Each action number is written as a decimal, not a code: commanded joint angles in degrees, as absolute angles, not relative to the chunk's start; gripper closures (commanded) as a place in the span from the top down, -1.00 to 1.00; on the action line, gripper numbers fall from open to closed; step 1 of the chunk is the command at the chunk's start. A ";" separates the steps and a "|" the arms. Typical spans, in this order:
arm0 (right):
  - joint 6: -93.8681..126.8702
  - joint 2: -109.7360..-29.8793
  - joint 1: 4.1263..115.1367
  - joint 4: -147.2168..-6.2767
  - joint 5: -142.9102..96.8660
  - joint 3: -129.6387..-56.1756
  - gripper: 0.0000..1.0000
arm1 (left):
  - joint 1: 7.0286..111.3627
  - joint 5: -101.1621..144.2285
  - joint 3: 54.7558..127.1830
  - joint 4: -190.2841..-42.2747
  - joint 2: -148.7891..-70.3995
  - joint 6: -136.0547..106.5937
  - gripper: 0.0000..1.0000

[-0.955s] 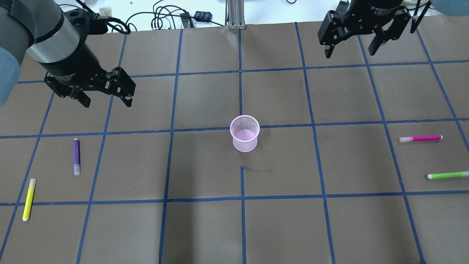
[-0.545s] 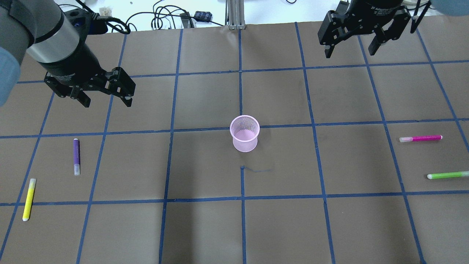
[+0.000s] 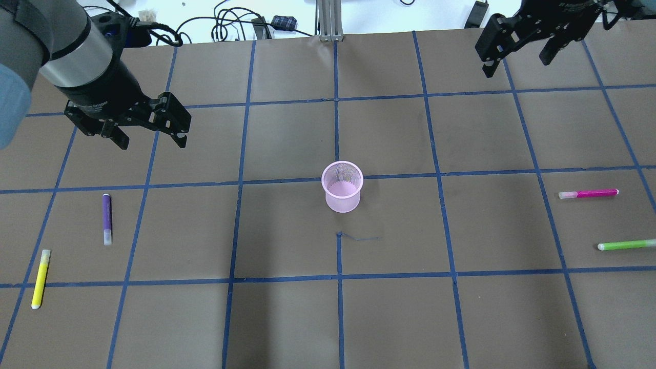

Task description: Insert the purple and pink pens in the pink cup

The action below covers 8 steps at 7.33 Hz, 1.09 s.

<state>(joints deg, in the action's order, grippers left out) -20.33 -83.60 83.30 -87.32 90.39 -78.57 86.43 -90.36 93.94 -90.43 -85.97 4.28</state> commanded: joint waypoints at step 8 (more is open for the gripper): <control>-123.17 -75.70 53.09 -111.10 84.48 -93.24 0.91 | 67.60 -90.62 96.68 -84.38 -90.52 7.98 1.00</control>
